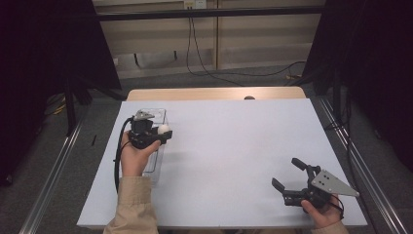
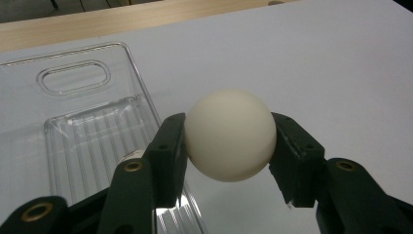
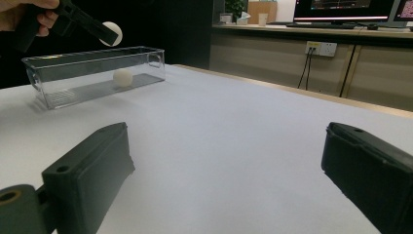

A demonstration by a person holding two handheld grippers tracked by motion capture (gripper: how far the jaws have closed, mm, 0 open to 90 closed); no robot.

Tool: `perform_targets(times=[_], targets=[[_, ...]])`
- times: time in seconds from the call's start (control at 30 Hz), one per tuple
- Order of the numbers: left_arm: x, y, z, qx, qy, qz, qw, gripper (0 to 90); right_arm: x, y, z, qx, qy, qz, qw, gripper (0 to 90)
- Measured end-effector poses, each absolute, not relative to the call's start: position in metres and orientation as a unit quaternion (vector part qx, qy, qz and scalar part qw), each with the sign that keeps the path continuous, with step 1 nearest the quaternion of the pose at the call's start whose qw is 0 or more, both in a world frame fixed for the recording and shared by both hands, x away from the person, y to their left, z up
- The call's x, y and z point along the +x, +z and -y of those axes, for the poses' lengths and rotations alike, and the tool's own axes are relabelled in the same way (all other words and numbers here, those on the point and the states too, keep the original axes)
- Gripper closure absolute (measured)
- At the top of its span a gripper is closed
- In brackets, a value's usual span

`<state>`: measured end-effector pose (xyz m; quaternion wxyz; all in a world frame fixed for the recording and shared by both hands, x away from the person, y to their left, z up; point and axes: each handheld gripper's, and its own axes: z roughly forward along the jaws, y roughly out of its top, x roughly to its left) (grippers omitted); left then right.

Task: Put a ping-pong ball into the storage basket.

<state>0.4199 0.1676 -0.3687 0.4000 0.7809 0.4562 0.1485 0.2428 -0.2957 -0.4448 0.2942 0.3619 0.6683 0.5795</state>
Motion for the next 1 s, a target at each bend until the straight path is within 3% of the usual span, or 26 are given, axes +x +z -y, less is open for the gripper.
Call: perform_targets(times=[1.0], targets=[[0.420,-0.369,-0.178,0.775,0.158,-0.466,0.397,51.0,0.243,-0.445,0.296,0.362,0.579,-0.668,0.294,3.3]])
